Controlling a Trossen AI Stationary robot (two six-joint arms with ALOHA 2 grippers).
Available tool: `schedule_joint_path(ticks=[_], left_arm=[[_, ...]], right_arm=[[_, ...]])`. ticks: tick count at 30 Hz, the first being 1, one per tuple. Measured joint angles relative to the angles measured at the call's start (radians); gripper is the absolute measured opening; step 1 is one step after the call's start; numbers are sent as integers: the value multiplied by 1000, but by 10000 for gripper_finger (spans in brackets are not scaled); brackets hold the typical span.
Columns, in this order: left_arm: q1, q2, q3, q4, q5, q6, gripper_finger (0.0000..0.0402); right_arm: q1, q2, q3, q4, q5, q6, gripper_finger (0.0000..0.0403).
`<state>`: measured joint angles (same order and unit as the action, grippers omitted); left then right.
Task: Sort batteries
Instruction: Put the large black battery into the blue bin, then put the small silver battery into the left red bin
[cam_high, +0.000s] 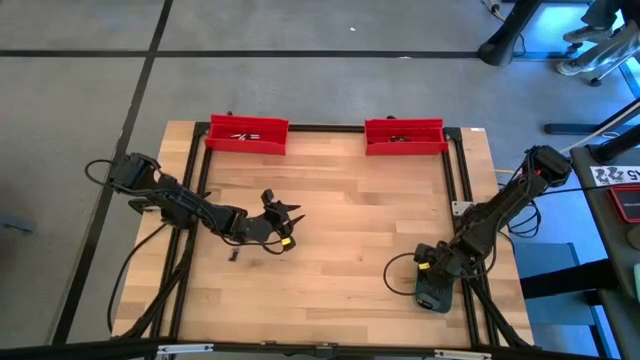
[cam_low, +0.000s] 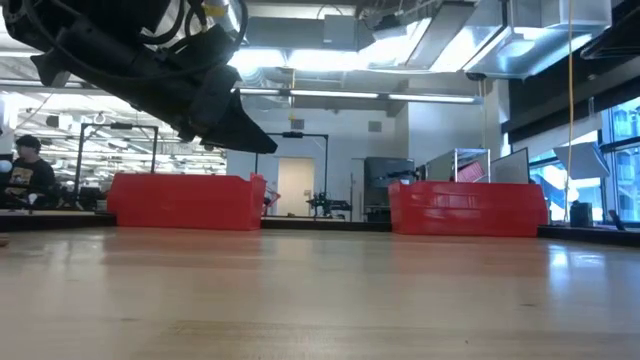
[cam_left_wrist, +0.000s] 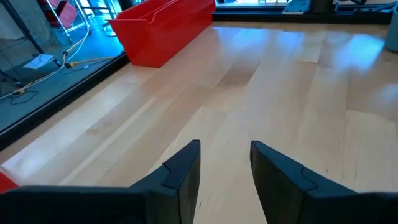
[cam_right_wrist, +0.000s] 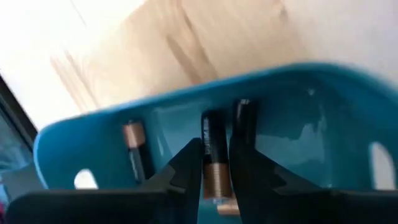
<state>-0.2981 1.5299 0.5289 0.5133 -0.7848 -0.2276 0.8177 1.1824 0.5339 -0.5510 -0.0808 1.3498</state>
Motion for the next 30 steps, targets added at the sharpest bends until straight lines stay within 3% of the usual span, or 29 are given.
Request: schedule_joint_path(ticks=[7,11,13,15,19,23,26,30], left_arm=[[0,0,0,0,0,0,131],[0,0,0,0,0,0,131],[0,0,0,0,0,0,131],[0,-10,0,-3,0,-1,131],[0,-73,0,-8,0,-18,131],[-3,-187,10,-106,0,-60,131],[3,-276,75,-428,39,-182,131],[19,-330,219,-958,146,-393,131]], right_arm=[[0,-31,38,-42,-107,1,84],[0,-92,138,-221,-56,-13,85],[0,-119,192,-320,40,-24,85],[0,-133,228,-378,203,-35,85],[-47,-140,245,-346,541,-218,85],[-235,-129,204,-172,596,-559,85],[-418,-109,150,85,507,-889,86],[-668,-19,72,564,289,-1272,86]])
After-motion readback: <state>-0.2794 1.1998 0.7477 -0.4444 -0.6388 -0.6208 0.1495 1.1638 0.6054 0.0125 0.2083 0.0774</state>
